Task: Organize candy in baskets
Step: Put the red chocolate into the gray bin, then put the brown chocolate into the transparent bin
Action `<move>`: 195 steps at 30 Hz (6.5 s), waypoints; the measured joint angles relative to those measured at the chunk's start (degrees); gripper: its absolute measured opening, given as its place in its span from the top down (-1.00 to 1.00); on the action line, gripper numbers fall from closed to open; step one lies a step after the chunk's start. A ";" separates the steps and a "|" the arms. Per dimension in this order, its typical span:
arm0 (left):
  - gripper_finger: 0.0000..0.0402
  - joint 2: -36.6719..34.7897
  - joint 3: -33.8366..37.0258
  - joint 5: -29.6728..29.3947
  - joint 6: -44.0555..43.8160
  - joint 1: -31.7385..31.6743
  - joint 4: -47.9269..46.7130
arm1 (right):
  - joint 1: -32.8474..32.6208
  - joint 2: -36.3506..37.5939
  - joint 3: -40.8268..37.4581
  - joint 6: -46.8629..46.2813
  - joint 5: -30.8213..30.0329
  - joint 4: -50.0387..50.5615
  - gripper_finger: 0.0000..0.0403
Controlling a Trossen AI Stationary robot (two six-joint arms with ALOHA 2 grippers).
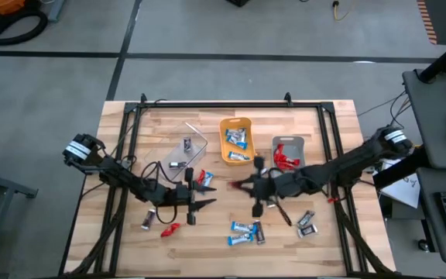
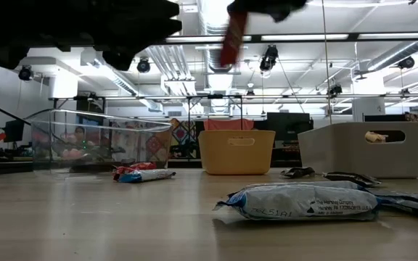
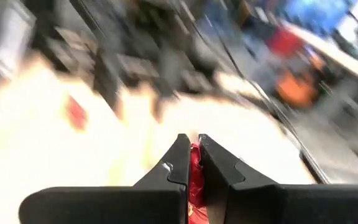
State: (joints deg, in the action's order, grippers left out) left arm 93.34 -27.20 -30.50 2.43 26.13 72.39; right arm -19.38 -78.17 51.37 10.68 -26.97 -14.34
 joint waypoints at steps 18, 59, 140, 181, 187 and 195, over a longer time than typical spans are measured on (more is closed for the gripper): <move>0.32 -0.09 -0.15 -3.30 -1.72 0.02 -0.51 | 14.38 9.65 -1.33 -67.65 -18.04 67.05 0.93; 0.32 -0.30 -43.46 0.75 -32.90 4.27 -108.47 | 15.89 9.15 0.85 -64.04 -16.53 65.94 0.19; 0.91 -4.31 -20.84 30.54 -94.62 19.58 -121.33 | 15.87 9.06 0.81 -62.89 -14.81 62.94 0.24; 0.97 -17.62 -33.71 9.71 -23.22 -29.84 -128.12 | 13.62 9.06 0.79 -61.47 -14.90 62.00 0.32; 0.97 -16.57 -30.54 18.42 -15.96 -39.53 -122.99 | 13.62 9.06 0.65 -61.46 -14.92 61.92 0.30; 0.97 -13.77 -29.75 22.12 -17.09 -44.19 -121.42 | 13.62 9.06 0.01 -61.46 -14.90 61.77 0.28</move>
State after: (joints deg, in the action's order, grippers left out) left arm 79.58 -56.95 -8.38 -14.66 -18.06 -49.03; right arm -5.76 -69.10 51.39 -50.78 -41.87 47.43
